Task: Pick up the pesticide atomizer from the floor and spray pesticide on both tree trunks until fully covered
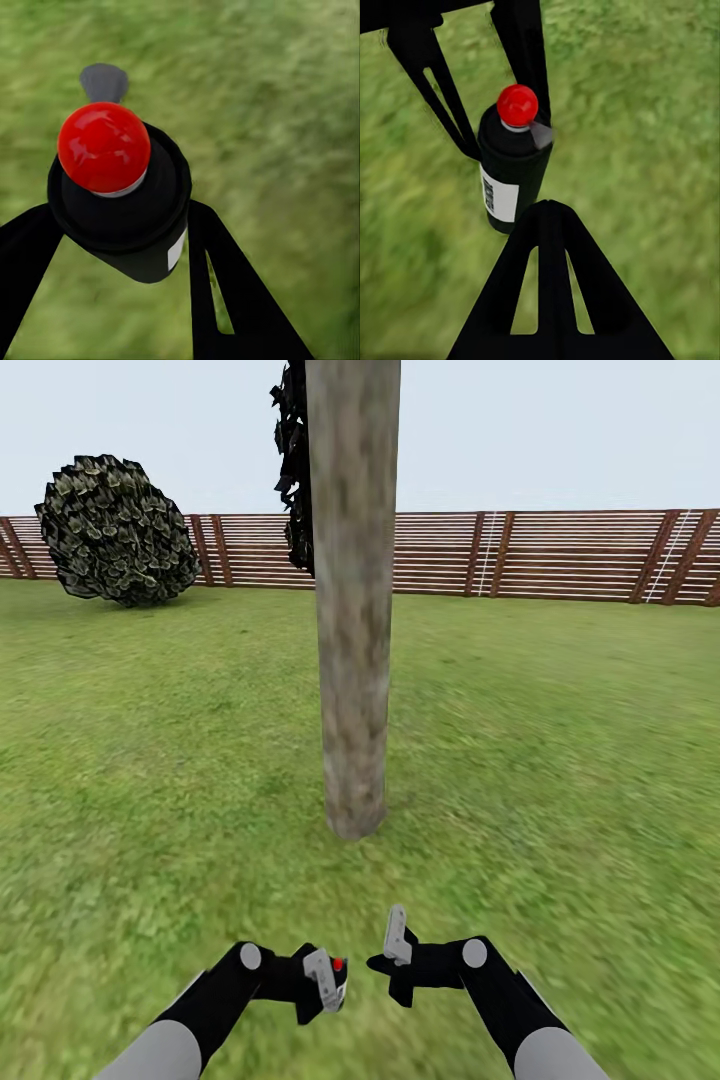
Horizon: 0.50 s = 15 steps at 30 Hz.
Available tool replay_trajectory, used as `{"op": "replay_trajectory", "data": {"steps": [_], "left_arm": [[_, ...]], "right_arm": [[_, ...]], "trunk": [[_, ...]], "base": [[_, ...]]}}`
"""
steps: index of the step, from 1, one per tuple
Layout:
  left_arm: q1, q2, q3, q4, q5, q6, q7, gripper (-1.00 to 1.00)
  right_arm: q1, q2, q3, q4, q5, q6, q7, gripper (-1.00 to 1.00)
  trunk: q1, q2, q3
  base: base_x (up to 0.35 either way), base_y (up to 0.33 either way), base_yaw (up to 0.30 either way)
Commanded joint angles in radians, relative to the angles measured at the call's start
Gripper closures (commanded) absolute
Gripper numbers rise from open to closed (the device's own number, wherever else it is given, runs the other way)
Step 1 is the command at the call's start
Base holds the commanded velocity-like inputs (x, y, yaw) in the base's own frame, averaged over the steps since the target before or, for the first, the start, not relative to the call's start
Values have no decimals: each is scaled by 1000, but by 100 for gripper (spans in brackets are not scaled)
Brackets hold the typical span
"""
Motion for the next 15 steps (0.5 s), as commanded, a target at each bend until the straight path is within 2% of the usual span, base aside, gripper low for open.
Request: {"op": "replay_trajectory", "data": {"steps": [1, 15], "left_arm": [[0, 0, 1, -1, -10, -11, 3, 100], [9, -7, 2, 2, -9, -12, 18, 100]], "right_arm": [[0, 0, -1, -1, 7, -4, 2, 100], [0, 2, -1, -1, 7, -4, 2, 100]], "trunk": [[0, 0, -1], [0, 0, -1]], "base": [[0, 0, 0], [0, 0, 0]]}}
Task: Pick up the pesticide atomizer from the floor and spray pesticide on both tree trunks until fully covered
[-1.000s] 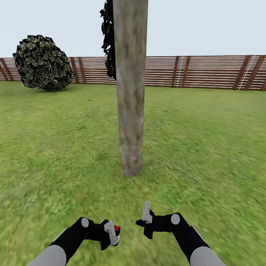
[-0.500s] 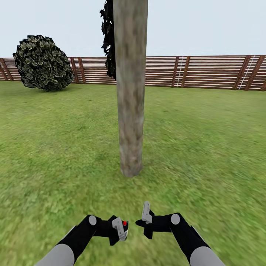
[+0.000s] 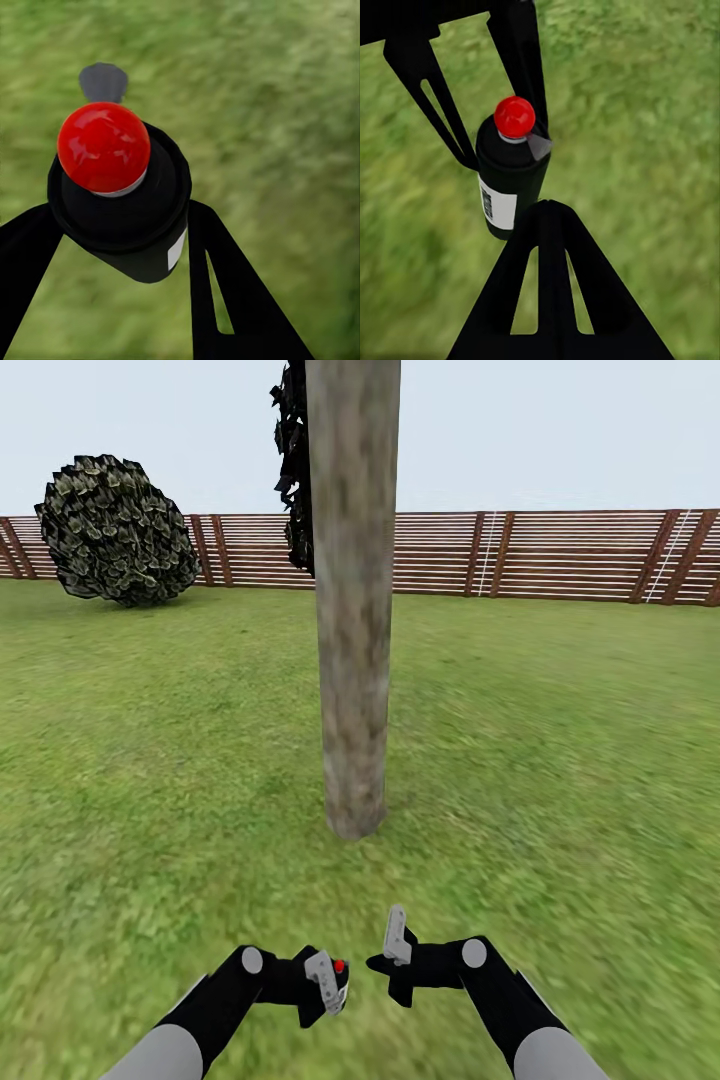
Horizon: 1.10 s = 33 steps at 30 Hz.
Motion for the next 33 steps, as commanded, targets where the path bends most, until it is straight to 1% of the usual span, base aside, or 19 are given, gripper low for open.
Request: {"op": "replay_trajectory", "data": {"steps": [1, 3, 6, 10, 13, 29, 33], "left_arm": [[0, 0, 1, 0, -10, -10, 2, 100], [0, 0, 2, 6, -9, -10, 17, 100], [0, 0, 2, 11, -7, -10, 44, 100], [1, -9, 3, 13, -7, -12, 54, 100], [0, -13, 3, 14, -6, -14, 55, 100], [-1, -14, -1, 16, -6, -24, 44, 100], [-3, -22, -1, 16, -5, -26, 43, 100]], "right_arm": [[0, 0, -1, -1, 7, -4, 2, 100], [0, 1, -1, -2, 6, -4, 2, 100], [0, 10, -1, -2, 6, -4, 2, 100], [-1, 15, -1, -2, 6, -4, 2, 100], [0, 18, -1, -3, 7, -4, 2, 100], [-1, 19, -1, -3, 7, -4, 2, 100], [0, 19, -1, -3, 7, -4, 2, 100]], "trunk": [[0, 0, -1], [0, 0, -1], [0, 0, -1], [0, 0, -1], [0, 0, -1], [0, 0, -1], [0, 0, -1]], "base": [[0, 0, 0], [0, 0, 0], [0, 0, 0], [0, 0, 0], [0, 0, 0], [0, 0, 0], [0, 0, 0]]}}
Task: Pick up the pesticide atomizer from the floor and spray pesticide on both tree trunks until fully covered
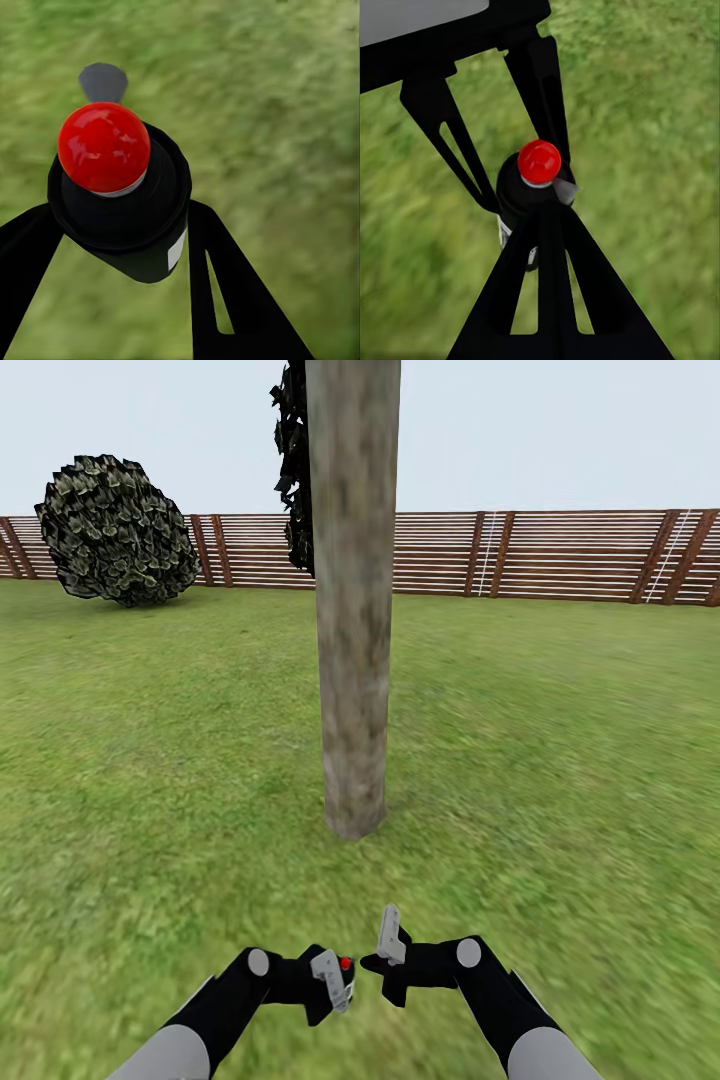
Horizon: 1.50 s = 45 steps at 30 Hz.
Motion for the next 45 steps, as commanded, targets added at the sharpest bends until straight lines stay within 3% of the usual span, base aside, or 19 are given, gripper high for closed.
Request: {"op": "replay_trajectory", "data": {"steps": [1, 10, 15, 18, 45], "left_arm": [[-1, -2, 1, -1, -10, -10, 0, 100], [-2, -12, 0, -1, -9, -10, -1, 100], [-2, -14, -43, 0, -7, -9, -1, 100], [-2, -13, -50, 1, -4, -8, -1, 100], [-2, -13, -53, 0, 3, -11, -1, 100]], "right_arm": [[0, 0, -1, -1, 7, -4, 2, 100], [0, 0, -1, -1, 7, -4, 2, 100], [0, 0, -1, -1, 7, -4, 2, 100], [-1, 0, -1, -1, 7, -4, 2, 100], [0, -1, -3, 0, 7, -4, 2, 100]], "trunk": [[0, 0, -1], [0, 0, -1], [0, 0, -1], [0, 0, -1], [0, 0, -1]], "base": [[0, 0, 0], [0, 0, 0], [0, 0, 0], [0, 0, 0], [0, 0, 0]]}}
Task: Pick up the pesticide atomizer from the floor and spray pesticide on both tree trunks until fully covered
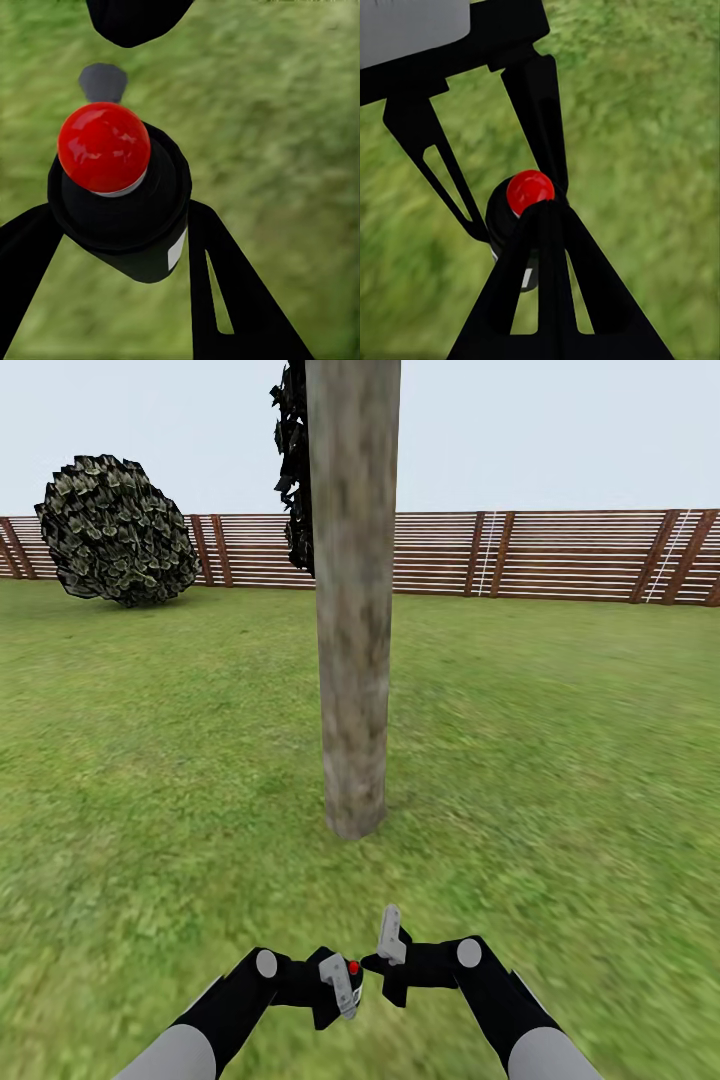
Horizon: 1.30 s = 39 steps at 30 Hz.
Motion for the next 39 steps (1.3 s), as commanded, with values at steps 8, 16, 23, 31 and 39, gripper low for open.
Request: {"op": "replay_trajectory", "data": {"steps": [8, 16, 23, 31, 39], "left_arm": [[0, 0, 1, -1, -9, -8, 0, 100], [0, -1, 1, -1, -8, -9, 0, 100], [0, -3, 1, -1, -8, -9, 0, 100], [0, -8, 2, -1, -7, -11, 0, 100], [0, 1, 5, 13, -12, -11, 7, 100]], "right_arm": [[0, 0, -1, -1, 7, -4, 2, 100], [0, 0, -1, -1, 8, -4, 1, 100], [0, 0, -1, -1, 9, -4, 0, 100], [0, 0, -1, -1, 9, -4, -1, 100], [-1, 0, -1, -1, 9, -4, -1, 100]], "trunk": [[0, 0, -1], [0, 0, -1], [0, 0, -1], [0, 0, -1], [0, 0, -1]], "base": [[0, 0, 0], [0, 0, 0], [0, 0, 0], [0, 0, 0], [0, 0, 0]]}}
